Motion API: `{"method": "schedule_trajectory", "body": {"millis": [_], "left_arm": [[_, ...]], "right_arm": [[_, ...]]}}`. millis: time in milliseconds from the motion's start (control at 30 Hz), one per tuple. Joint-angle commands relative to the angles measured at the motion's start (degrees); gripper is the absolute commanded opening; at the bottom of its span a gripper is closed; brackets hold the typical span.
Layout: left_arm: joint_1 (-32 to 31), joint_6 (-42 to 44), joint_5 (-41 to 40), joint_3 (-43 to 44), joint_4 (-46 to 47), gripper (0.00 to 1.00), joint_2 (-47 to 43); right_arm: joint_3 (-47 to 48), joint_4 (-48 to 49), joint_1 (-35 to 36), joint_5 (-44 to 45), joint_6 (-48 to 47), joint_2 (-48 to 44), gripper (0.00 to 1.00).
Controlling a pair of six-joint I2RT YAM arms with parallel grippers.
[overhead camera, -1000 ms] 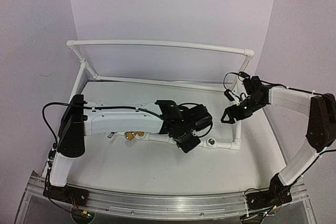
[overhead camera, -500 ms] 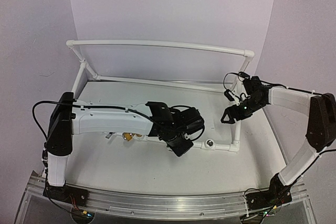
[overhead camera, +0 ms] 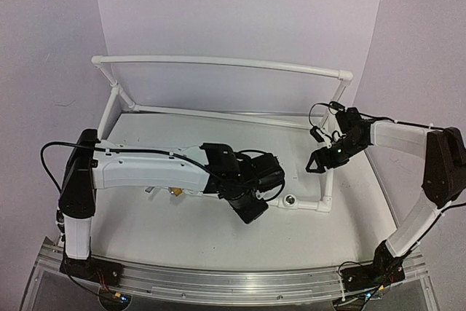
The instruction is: Install the water faucets
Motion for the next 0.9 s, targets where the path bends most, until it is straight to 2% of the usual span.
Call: {"method": "schedule_trajectory", "body": {"millis": [0, 567, 867], "left_arm": [[-0.9, 0.2, 1.6, 3.26, -1.38, 0.31, 1.55], [1.71, -7.71, -2.88, -6.5, -1.61, 0.32, -3.76], [6.62, -8.53, -5.81, -11.88, 1.11, 0.32, -8.18]], "right_arm": [[0.19, 0.17, -0.37, 0.54, 0.7, 0.79, 0.82], [0.39, 0.34, -1.45, 5.69, 0.43, 3.03, 0.81], [0.4, 0.43, -2.18, 6.23, 0.34, 3.48, 0.8]]}}
